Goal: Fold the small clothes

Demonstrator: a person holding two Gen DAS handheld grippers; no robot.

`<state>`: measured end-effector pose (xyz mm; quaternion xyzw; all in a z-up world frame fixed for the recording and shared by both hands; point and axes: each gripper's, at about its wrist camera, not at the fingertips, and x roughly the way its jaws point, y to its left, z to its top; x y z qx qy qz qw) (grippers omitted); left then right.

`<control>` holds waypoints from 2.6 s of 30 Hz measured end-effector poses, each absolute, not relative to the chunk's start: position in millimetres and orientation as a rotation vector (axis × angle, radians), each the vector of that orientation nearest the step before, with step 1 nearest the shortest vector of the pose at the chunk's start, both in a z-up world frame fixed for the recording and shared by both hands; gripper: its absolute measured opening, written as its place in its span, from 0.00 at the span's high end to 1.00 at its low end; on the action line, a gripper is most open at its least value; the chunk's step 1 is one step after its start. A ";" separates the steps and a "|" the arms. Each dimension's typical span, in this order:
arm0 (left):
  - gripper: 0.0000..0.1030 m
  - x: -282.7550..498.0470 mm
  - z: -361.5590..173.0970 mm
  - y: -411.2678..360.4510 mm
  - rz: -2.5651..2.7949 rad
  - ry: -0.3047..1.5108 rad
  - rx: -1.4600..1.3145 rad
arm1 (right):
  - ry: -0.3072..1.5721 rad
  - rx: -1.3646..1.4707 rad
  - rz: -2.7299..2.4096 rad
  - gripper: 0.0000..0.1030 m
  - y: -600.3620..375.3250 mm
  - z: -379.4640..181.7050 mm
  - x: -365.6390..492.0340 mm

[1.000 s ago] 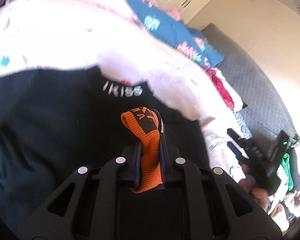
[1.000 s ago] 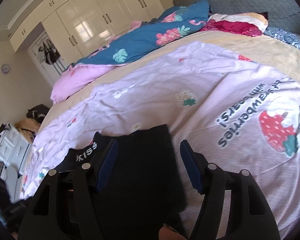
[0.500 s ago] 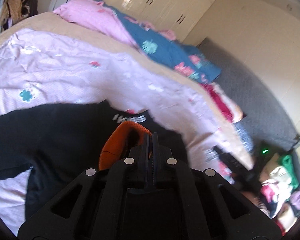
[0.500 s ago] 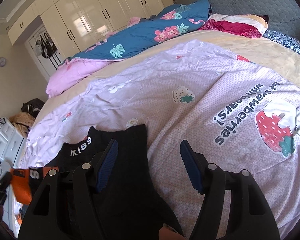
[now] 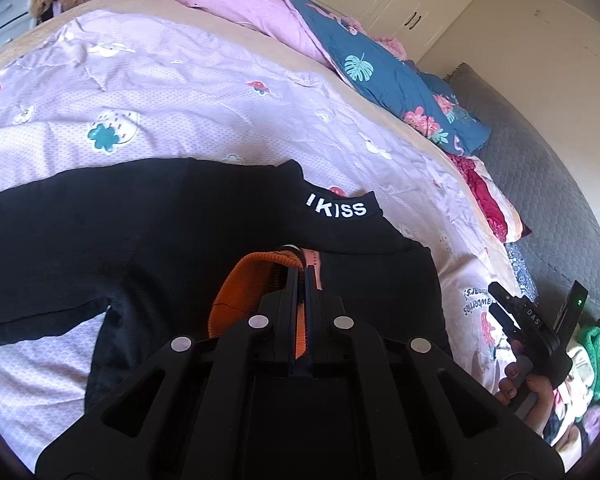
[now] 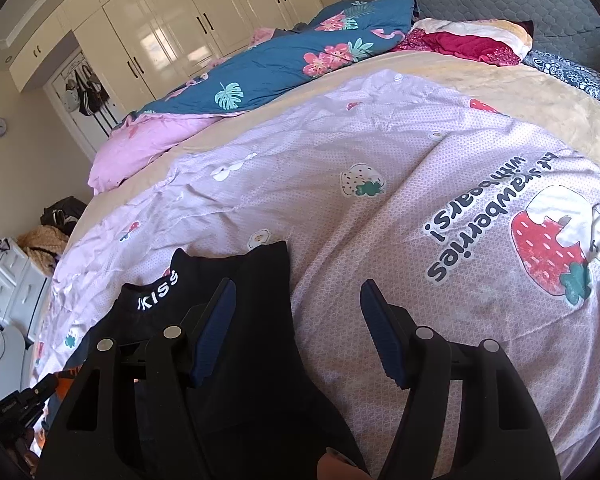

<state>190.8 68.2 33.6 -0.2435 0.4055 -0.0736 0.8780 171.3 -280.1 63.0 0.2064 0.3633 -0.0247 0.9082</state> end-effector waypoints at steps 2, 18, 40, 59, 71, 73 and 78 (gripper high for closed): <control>1.00 189.6 33.8 70.3 -0.153 0.847 -0.513 | 0.751 0.425 -0.052 0.38 -280.9 62.8 171.4; 0.40 201.9 -21.3 92.5 -0.092 0.992 -0.618 | 0.960 0.256 -0.022 0.39 -242.1 19.7 191.9; 0.95 197.0 -6.6 77.6 -0.061 0.979 -0.440 | 0.923 0.230 -0.015 0.38 -237.7 25.2 191.6; 0.70 196.8 -9.5 52.6 -0.030 0.999 -0.277 | 0.931 0.082 0.217 0.38 -159.3 27.8 186.3; 0.47 195.6 -30.5 38.7 -0.020 1.040 -0.215 | 1.048 -0.074 0.083 0.32 -158.2 -8.5 193.2; 0.45 195.1 -29.6 38.6 -0.026 1.041 -0.219 | 1.050 -0.053 0.084 0.32 -160.1 -7.6 193.4; 0.41 194.7 -25.2 38.4 -0.037 1.040 -0.232 | 1.024 0.002 0.103 0.23 -163.5 3.7 191.5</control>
